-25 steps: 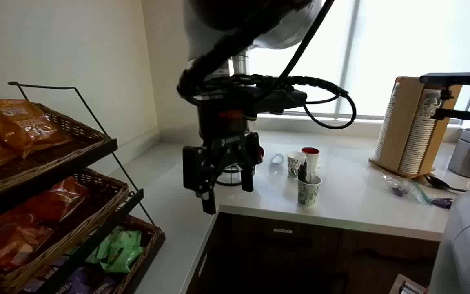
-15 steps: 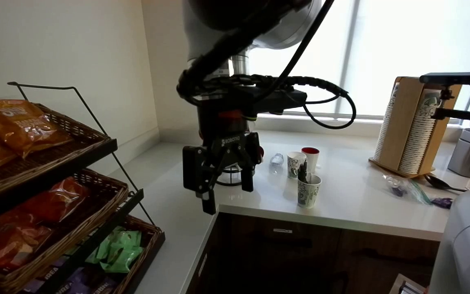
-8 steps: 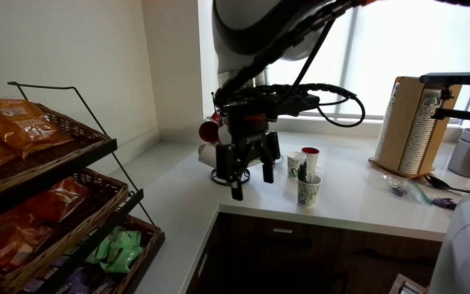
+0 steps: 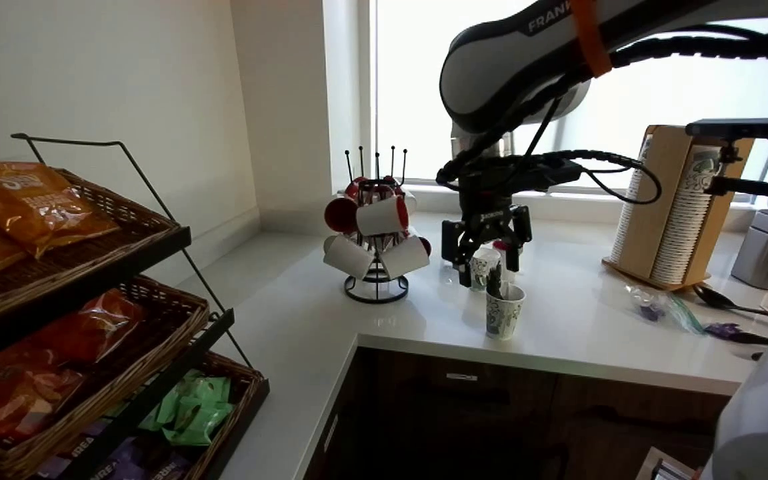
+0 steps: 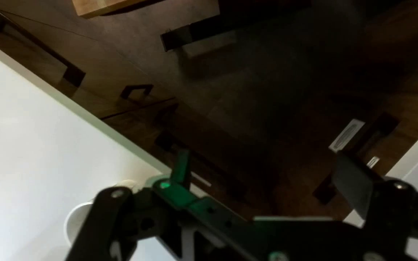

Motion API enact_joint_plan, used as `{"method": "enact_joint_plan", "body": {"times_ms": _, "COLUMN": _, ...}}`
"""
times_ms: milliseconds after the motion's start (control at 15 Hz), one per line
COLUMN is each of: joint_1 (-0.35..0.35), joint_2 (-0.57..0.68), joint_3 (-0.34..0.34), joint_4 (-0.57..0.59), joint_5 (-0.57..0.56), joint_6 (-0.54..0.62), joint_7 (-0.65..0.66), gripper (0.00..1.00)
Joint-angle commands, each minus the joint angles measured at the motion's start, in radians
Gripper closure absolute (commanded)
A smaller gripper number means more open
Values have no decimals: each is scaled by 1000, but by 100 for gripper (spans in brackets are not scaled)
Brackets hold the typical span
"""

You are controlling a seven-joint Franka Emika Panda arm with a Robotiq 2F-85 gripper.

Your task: Put the black object on the counter

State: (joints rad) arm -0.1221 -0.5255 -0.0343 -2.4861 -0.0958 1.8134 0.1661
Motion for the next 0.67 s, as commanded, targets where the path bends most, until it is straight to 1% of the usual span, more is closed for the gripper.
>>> {"method": "enact_joint_plan", "body": {"times_ms": 0, "joint_1": -77, "joint_2": 54, "joint_3": -4, "joint_4": -14, "joint_5": -76, "joint_6": 138, "joint_7": 129, "gripper": 0}}
{"method": "enact_joint_plan", "body": {"times_ms": 67, "joint_1": -46, "joint_2": 26, "joint_3": -15, "joint_4": -4, "joint_5": -38, "joint_6": 74, "joint_7": 54, "gripper": 0}}
{"method": "enact_joint_plan", "body": {"times_ms": 200, "joint_1": -69, "joint_2": 50, "joint_3": -17, "joint_4": -4, "joint_5": -55, "joint_6": 117, "joint_7": 86, "gripper": 0}}
{"method": "enact_joint_plan", "body": {"times_ms": 467, "joint_1": -71, "joint_2": 60, "joint_3": -14, "joint_4": -4, "joint_5": -57, "joint_6": 122, "joint_7": 104, "gripper": 0}}
{"method": "enact_joint_plan", "body": {"times_ms": 533, "joint_1": -83, "joint_2": 80, "joint_3": 6, "joint_4": 7, "joint_5": -81, "joint_6": 118, "joint_7": 159, "gripper": 0}}
{"method": "enact_joint_plan", "body": {"times_ms": 600, "joint_1": -107, "joint_2": 99, "joint_3": 39, "joint_4": 8, "joint_5": -129, "joint_6": 150, "joint_7": 266, "gripper": 0}}
